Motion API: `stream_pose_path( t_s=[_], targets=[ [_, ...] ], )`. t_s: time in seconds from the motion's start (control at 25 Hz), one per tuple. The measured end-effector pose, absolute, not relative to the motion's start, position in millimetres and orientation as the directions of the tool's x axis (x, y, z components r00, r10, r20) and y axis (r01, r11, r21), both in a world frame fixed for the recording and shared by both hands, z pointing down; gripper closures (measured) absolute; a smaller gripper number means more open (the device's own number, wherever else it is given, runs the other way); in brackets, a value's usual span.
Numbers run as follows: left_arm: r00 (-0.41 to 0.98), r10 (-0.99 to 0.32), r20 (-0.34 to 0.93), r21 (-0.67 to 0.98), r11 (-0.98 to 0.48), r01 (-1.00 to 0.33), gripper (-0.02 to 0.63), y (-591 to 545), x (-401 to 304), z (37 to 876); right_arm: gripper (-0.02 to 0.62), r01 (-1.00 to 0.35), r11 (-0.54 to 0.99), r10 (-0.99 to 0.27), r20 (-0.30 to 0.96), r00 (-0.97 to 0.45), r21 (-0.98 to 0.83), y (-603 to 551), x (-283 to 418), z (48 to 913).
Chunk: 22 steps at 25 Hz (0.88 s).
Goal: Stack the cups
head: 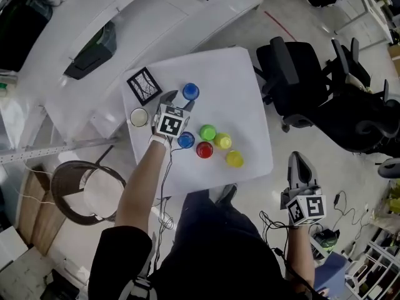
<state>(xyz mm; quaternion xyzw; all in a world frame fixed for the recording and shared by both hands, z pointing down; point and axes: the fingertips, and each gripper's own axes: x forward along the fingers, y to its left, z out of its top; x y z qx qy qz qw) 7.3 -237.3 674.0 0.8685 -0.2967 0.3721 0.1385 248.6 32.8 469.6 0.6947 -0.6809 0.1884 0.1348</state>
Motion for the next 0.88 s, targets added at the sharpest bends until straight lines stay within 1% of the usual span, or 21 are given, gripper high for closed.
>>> stream_pose_path(
  t_s=[0.2, 0.4, 0.6, 0.88],
  targets=[
    [0.548, -0.454, 0.702, -0.002, -0.772, -0.636, 0.341, -167, -36, 632, 0.595, -0.985, 0.017, -0.929, 0.361, -0.078, -0.17, 28, 250, 453],
    [0.498, -0.466, 0.731, 0.024, -0.712, -0.701, 0.361, -94, -69, 638, 0.595, -0.979, 0.078, -0.939, 0.315, -0.135, -0.187, 35, 246, 439],
    [0.471, -0.491, 0.733, 0.028, -0.67, -0.742, 0.362, -62, -75, 666, 0.595, -0.98, 0.105, -0.932, 0.327, -0.155, -0.167, 54, 245, 432],
    [0.447, -0.472, 0.76, 0.019, -0.671, -0.741, 0.36, -61, -60, 703, 0.595, -0.99, 0.05, -0.918, 0.385, -0.099, -0.135, 90, 266, 444]
  ],
)
